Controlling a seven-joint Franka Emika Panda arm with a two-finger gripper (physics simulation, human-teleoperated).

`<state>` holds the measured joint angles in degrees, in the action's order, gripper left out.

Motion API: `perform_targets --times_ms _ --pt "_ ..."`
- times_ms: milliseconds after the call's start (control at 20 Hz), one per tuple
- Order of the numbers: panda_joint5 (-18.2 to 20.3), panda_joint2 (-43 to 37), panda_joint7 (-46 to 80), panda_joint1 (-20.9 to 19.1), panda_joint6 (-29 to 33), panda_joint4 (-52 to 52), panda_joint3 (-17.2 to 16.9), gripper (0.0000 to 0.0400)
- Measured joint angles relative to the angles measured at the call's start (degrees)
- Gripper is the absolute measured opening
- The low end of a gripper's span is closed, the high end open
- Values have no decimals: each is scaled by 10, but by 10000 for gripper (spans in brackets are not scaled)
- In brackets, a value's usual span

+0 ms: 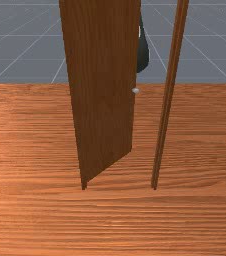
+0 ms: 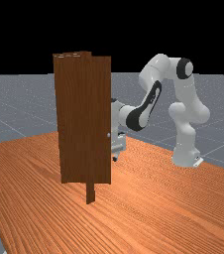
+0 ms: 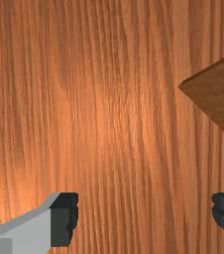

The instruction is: Open the door

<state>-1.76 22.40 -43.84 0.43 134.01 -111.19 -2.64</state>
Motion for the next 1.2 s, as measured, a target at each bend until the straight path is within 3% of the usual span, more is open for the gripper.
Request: perform_targets --times_ms 50,100,150,250,300,350,400,450,500,600,650,700,750,800,850,900,1050,1200 --pt "0 0 0 0 0 0 0 243" --pt "0 0 0 0 0 0 0 148" --pt "0 0 0 0 0 0 0 90" --pt "0 0 0 0 0 0 0 33" --pt "72 2 -50 -27 -8 2 30 20" --pt "1 -1 -38 -3 2 -1 11 12" --pt "-30 0 29 17 -1 1 -9 7" --pt "-32 1 26 15 -1 1 -11 4" --pt "1 -11 16 3 6 -19 -2 3" --pt "-2 -52 31 5 28 -82 -5 1" --pt "24 -75 -21 -8 39 -116 5 1" --pt "-4 -89 4 1 21 -131 -3 0" --pt "-6 -112 -3 0 55 -169 -3 0" --pt "-34 -122 30 7 58 -183 -9 0" --pt "-10 -129 -8 0 63 -192 -3 0" --pt "-11 -135 2 1 65 -202 -4 0" --pt "-10 -133 170 26 55 -197 -1 0" --pt "-4 -109 476 99 34 -159 24 0"
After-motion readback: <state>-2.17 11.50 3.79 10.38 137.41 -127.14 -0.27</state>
